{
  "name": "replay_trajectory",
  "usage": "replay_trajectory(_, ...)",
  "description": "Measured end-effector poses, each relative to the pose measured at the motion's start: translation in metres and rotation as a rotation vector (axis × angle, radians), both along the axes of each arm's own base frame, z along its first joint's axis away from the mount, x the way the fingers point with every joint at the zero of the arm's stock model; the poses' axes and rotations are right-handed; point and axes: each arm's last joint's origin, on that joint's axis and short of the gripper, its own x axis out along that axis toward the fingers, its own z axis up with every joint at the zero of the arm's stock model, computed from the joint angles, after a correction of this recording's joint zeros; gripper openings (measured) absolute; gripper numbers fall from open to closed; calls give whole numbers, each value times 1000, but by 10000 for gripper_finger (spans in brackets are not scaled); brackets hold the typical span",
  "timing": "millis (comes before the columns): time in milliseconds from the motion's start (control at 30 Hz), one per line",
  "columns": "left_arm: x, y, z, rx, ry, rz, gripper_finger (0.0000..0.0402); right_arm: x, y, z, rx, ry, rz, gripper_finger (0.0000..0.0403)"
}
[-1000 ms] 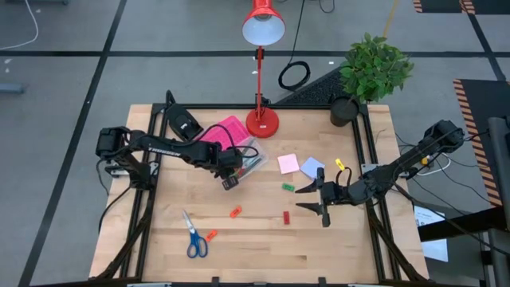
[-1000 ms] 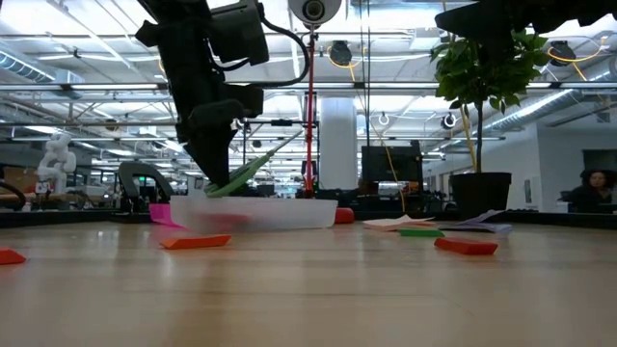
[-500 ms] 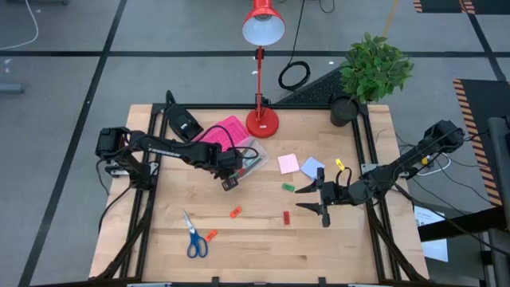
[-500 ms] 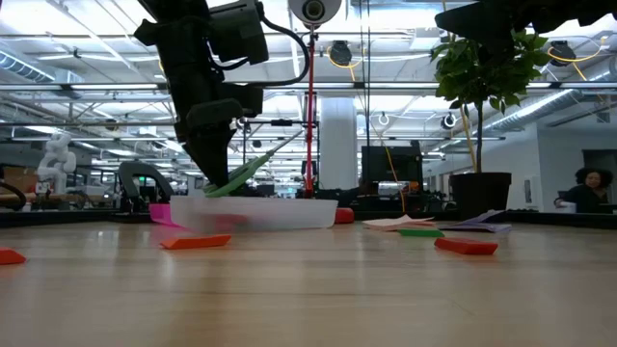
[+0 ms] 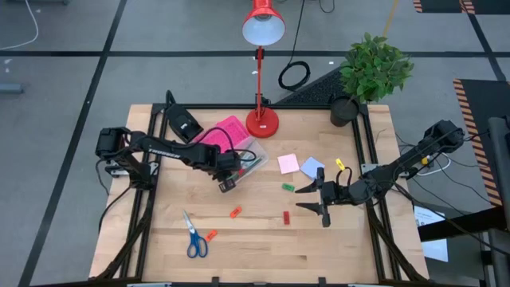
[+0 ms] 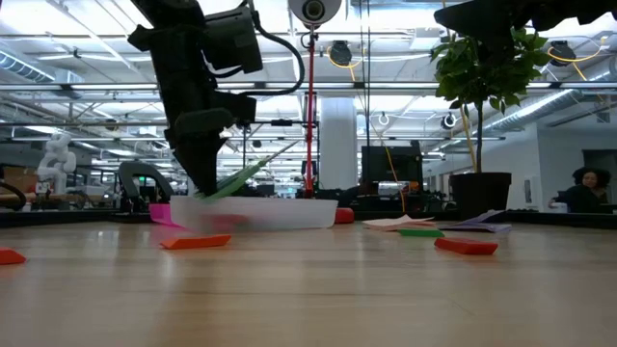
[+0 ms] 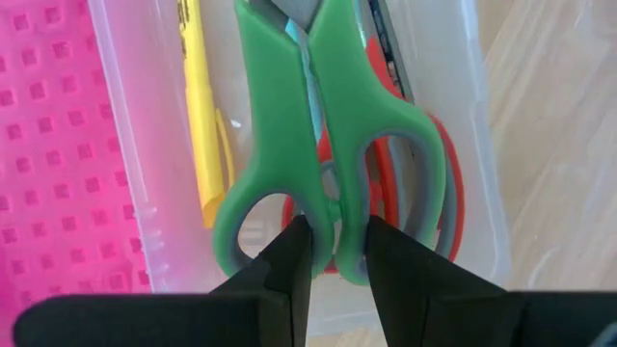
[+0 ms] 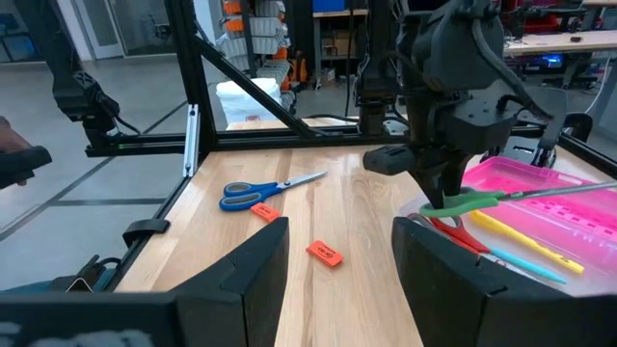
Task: Pack school essentials
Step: Put the green scissors into the pink supply box, then put the blue scissors into the pink supply box
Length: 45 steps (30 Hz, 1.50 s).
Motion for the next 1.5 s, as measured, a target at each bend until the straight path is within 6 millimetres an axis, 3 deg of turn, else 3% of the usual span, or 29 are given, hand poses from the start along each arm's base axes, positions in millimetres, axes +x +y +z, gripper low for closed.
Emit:
replay_trajectory(400,1,1,0,6,-14,7,166,0,0,0,0,0,0,178)
replay_trajectory(700,1,0,2,0,-13,2,170,0,0,0,0,0,0,178)
replay_trajectory(933,5,-10,26,6,-69,-37,170,0,0,0,-19,0,3,178)
replay_trajectory(1167,-4,-51,48,3,-125,-115,170,0,-1,0,-45,-1,3,178)
replay_trajectory(1500,-40,-149,55,-44,-186,-149,170,1,-2,-1,-54,6,-1,178)
